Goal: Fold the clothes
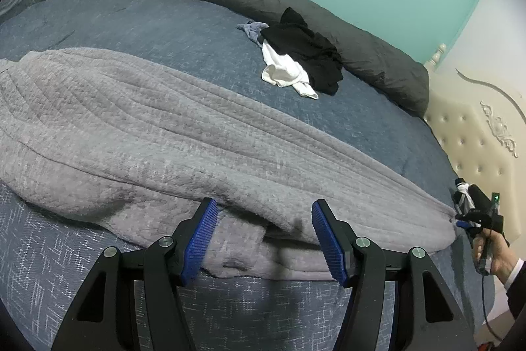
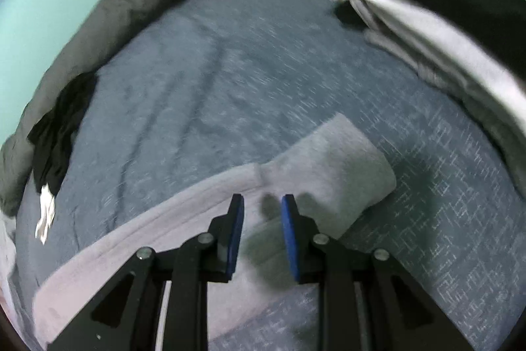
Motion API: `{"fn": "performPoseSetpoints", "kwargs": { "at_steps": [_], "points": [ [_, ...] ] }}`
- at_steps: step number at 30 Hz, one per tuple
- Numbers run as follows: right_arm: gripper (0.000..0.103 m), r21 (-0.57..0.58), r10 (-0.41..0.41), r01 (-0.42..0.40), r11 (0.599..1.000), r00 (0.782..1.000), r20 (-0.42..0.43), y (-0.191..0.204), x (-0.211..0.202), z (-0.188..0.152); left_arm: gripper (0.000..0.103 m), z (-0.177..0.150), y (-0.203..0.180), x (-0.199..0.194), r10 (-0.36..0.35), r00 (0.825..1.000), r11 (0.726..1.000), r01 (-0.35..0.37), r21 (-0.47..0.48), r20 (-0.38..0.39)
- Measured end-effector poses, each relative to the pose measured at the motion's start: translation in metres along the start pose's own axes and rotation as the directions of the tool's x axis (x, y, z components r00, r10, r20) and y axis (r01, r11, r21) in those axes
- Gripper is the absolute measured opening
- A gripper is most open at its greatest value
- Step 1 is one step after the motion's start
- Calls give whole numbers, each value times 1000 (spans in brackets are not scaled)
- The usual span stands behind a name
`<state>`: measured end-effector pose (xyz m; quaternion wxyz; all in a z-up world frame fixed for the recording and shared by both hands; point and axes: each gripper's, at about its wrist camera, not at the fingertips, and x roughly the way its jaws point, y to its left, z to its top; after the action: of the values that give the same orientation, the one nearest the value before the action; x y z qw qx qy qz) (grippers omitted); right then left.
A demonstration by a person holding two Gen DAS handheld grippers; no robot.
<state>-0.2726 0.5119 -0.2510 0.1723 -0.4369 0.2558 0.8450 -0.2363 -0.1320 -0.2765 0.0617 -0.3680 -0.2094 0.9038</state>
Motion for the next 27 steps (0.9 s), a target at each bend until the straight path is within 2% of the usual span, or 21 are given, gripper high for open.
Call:
{"fn": "performPoseSetpoints", "kwargs": {
  "at_steps": [4,8,11,16,18,27],
  "points": [
    [23,-9,102,-102,995,995,-20,15,-8,-25,64,-1,2,-7,5,1000,1000,-5,-5,9],
    [24,-77,187,-189,979,982,-32,46,-25,-61,64,-4,6,-17,8,1000,1000,-7,-12,18],
    [28,-91,287,-290,953,957,-36,67,-39,-88,64,-8,12,-24,17,1000,1000,-16,-13,18],
    [28,-79,419,-422,903,906,-55,95,-58,-139,64,-20,19,-33,18,1000,999,-18,-31,5],
    [29,-75,454,-457,886,889,-61,106,-62,-159,64,-23,15,-35,27,1000,1000,-27,-11,4],
    [29,-53,530,-536,843,843,-93,135,-58,-214,64,-36,-4,-24,78,997,993,-75,96,-28]
  ]
}}
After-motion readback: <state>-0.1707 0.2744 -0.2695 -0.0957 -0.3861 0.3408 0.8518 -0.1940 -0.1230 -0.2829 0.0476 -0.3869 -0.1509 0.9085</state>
